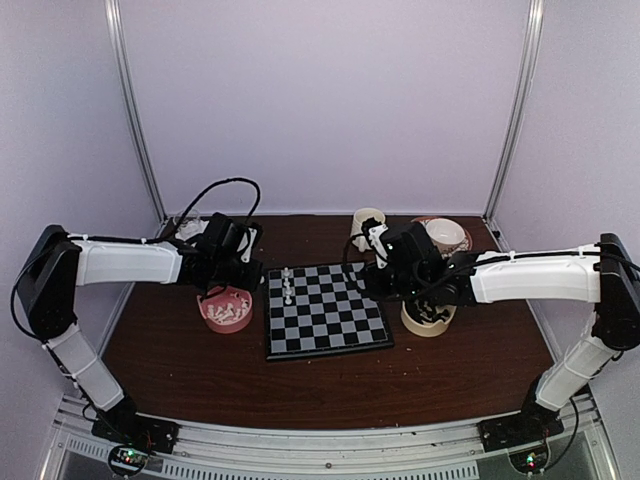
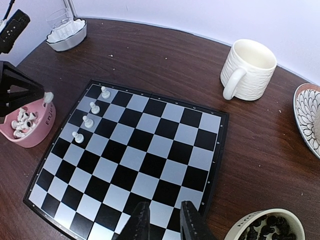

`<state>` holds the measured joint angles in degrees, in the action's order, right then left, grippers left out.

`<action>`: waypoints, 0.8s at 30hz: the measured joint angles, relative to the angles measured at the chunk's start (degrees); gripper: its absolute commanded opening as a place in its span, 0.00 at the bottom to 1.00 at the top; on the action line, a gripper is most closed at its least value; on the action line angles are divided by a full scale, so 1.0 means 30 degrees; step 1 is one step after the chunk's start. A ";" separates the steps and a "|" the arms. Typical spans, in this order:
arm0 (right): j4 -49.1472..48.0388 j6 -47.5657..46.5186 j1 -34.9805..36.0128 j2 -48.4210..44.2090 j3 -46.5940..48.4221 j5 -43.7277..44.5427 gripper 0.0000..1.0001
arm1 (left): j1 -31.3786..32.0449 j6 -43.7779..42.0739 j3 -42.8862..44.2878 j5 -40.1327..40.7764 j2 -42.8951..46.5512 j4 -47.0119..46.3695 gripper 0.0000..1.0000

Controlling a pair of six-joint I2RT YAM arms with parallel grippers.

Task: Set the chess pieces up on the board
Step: Place the bishop on c1.

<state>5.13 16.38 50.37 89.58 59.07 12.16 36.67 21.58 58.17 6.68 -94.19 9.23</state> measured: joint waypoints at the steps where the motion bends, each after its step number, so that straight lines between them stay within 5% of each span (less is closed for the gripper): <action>1: -0.0051 0.0007 0.0000 0.0000 -0.0029 -0.0058 0.23 | -0.0102 0.0000 0.0117 -0.0007 -0.0189 -0.0138 0.01; 24: -0.0095 0.0022 0.0000 0.0000 -0.0066 -0.0131 0.23 | -0.0022 -0.1399 0.2492 -0.1821 -0.4080 -0.0015 0.02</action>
<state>4.84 16.45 50.37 89.58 58.87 11.77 36.60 17.39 65.65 1.21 -106.43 9.19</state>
